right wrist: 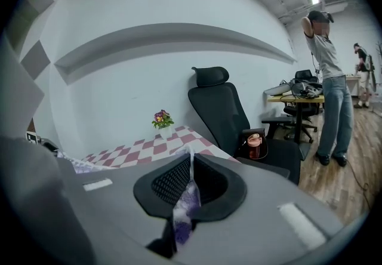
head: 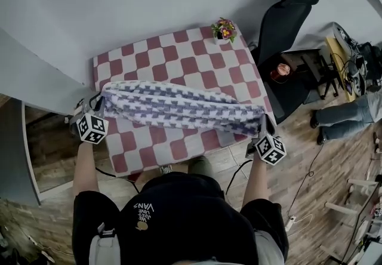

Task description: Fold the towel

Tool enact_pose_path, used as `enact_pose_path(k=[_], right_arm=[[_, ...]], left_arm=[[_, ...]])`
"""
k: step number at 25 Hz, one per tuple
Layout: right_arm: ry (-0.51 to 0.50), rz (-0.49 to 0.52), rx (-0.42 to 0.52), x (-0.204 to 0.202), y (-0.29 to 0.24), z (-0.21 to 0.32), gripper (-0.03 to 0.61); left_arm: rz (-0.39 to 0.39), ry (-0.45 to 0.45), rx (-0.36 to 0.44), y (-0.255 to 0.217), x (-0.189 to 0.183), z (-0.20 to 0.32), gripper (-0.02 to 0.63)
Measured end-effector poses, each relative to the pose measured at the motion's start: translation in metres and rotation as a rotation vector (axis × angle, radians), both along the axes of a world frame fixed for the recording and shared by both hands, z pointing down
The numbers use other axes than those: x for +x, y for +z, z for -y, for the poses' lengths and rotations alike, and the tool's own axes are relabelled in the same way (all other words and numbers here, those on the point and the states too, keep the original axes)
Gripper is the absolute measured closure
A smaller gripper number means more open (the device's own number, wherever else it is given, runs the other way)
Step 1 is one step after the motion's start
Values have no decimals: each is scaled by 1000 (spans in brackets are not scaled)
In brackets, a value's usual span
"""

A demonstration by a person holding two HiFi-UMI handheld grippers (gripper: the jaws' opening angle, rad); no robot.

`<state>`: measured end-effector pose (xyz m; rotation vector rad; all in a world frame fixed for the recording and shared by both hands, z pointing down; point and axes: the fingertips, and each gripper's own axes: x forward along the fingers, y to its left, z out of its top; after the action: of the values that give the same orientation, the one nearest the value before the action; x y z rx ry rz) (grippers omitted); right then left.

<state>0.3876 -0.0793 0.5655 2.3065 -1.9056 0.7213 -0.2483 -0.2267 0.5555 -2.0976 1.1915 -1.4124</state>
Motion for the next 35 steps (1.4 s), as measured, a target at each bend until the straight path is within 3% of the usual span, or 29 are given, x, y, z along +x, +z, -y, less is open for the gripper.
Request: enact_pose_path(k=[8, 12, 15, 20, 25, 27, 31, 35], right_arm=[[23, 4, -80, 11, 33, 29, 553], [53, -21, -95, 14, 40, 37, 554], [61, -8, -163, 16, 58, 39, 551], [81, 30, -184, 20, 61, 34, 490], [144, 76, -153, 28, 50, 7, 459], [178, 109, -144, 29, 51, -8, 449], [230, 218, -134, 22, 62, -41, 416], [211, 322, -148, 3, 78, -62, 390]], left_arm=[[-37, -147, -90, 46, 10, 53, 571], [-89, -255, -103, 59, 6, 69, 571], [-132, -302, -162, 76, 8, 72, 569], [-212, -353, -201, 78, -10, 71, 459], [-237, -391, -188, 61, -40, 50, 448], [-302, -406, -185, 60, -46, 37, 448], [-515, -436, -248, 65, -39, 7, 443], [-666, -441, -309, 74, -23, -16, 390]])
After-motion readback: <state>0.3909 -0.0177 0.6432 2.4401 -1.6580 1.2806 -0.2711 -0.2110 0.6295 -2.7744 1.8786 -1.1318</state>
